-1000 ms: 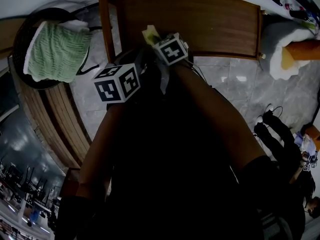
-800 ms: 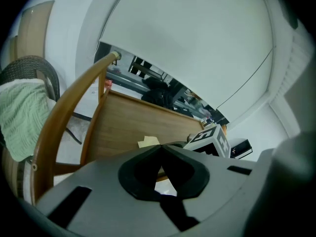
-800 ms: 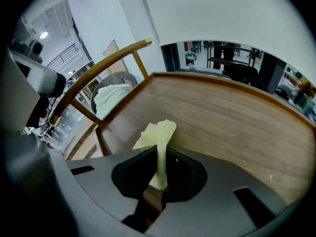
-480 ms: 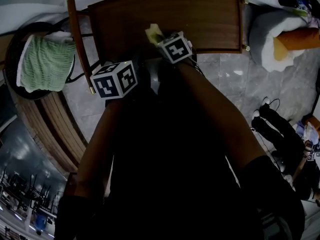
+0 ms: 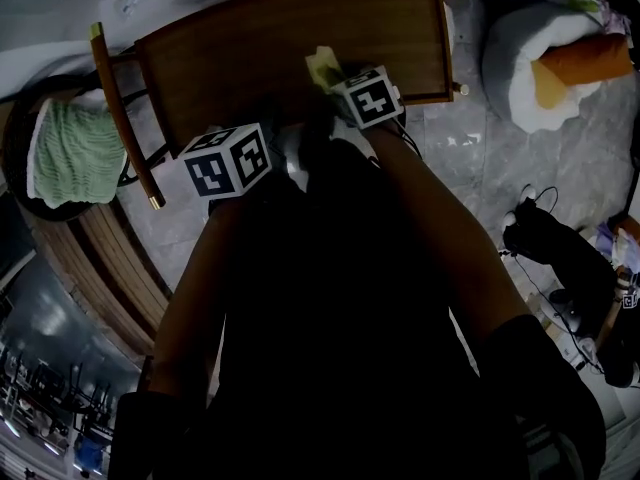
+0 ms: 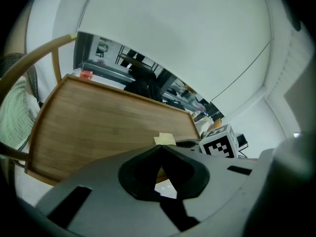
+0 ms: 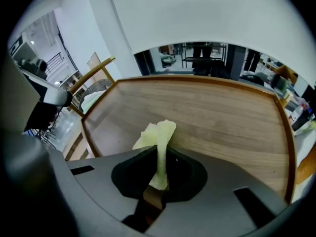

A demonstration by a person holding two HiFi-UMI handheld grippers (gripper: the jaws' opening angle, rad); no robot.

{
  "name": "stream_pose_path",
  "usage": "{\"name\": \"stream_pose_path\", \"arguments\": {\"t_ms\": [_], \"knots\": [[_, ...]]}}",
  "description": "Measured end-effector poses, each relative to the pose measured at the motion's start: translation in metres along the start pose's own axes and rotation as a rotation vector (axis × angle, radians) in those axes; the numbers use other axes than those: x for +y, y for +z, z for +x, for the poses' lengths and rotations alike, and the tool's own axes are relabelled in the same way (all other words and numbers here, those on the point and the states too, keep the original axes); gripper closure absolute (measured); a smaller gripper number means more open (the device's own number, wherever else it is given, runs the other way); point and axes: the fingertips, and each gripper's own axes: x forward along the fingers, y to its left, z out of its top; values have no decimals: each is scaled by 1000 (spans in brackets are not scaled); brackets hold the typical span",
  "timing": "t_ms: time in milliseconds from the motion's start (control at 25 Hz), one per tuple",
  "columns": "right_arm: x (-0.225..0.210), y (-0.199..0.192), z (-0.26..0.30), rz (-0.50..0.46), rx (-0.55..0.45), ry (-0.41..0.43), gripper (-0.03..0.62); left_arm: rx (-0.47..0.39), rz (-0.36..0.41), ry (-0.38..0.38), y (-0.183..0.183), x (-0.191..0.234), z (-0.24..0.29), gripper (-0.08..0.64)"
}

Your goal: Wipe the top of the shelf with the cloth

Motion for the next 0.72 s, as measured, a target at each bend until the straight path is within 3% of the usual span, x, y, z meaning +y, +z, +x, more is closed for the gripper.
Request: {"name": "stream_pose_path", "arguments": {"t_ms": [720], "knots": [[-153, -53, -75, 161, -36, -182, 548, 59, 44, -64, -16, -76, 74, 548]]}}
